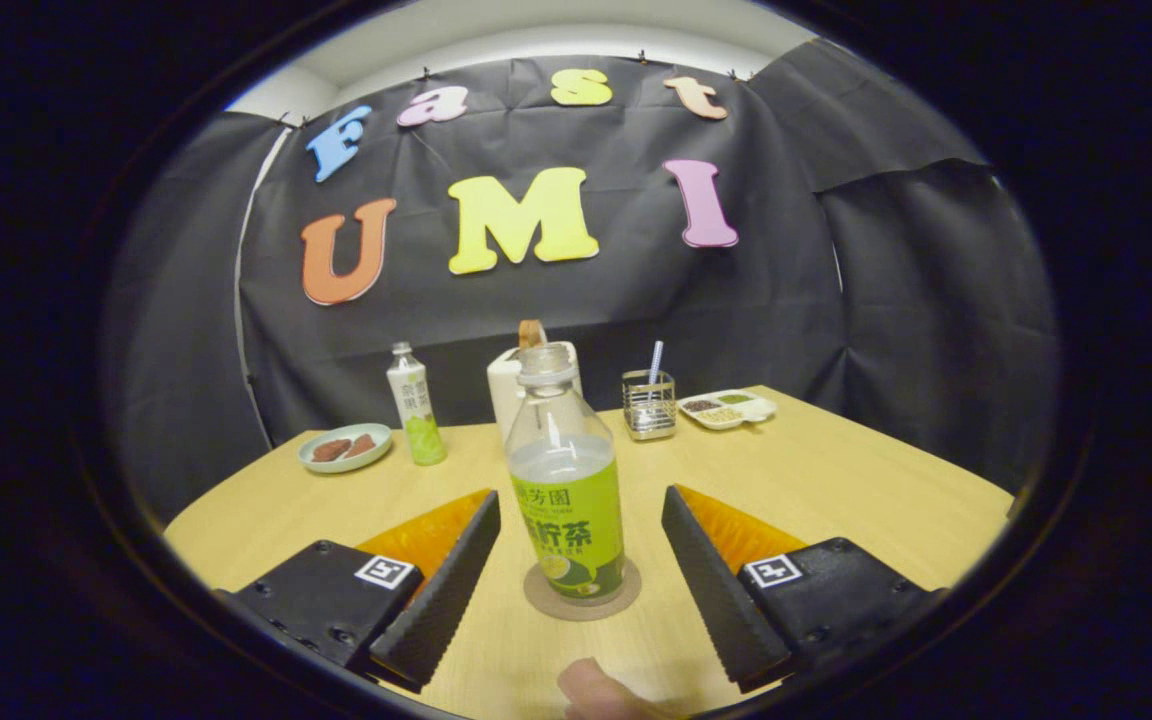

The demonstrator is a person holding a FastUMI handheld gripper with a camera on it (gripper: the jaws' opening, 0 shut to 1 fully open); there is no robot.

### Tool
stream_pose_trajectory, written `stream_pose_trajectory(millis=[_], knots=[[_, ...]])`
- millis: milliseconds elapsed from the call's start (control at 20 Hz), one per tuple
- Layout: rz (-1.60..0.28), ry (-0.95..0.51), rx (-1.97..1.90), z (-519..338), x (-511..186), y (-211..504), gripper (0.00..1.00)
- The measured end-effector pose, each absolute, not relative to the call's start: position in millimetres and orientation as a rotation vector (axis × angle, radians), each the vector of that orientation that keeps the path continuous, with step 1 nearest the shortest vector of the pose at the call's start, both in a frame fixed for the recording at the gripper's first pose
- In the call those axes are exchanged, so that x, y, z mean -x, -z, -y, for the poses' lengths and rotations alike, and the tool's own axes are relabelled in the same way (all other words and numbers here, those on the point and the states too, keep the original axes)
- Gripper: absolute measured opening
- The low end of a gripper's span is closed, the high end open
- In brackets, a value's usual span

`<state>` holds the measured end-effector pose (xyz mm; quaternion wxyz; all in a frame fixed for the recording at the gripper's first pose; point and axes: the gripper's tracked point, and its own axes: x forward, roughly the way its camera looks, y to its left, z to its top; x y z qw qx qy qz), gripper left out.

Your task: Take the bottle from table, then pour the juice into the cup, finally place the bottle on the coaster

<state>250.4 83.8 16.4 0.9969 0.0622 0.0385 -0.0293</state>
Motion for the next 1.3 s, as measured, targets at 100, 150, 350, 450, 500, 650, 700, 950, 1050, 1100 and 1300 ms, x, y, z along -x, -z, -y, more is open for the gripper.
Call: stream_pose_trajectory(millis=[100, 150, 350, 450, 500, 650, 700, 950, 1050, 1100, 1300], knots=[[-0.05, 0.06, -0.096, -85.6, -218.8, -30.4, 1.0], [-0.034, 0.074, -0.081, -83.6, -200.9, -36.6, 1.0], [-0.024, 0.04, -0.026, -98.5, -127.8, -58.5, 1.0], [0.012, 0.035, 0.017, -102.0, -88.6, -77.1, 1.0], [0.038, 0.033, 0.025, -103.1, -69.4, -86.5, 1.0], [0.064, 0.02, 0.048, -105.3, -19.7, -90.6, 1.0], [0.061, 0.021, 0.054, -103.1, -4.5, -88.0, 1.0], [0.065, -0.007, 0.021, -87.7, 54.7, -81.9, 1.0], [0.086, -0.036, 0.004, -88.6, 74.4, -83.3, 1.0], [0.087, -0.046, 0.013, -88.0, 81.6, -81.2, 1.0], [0.078, -0.029, 0.04, -70.3, 102.2, -73.6, 1.0]])
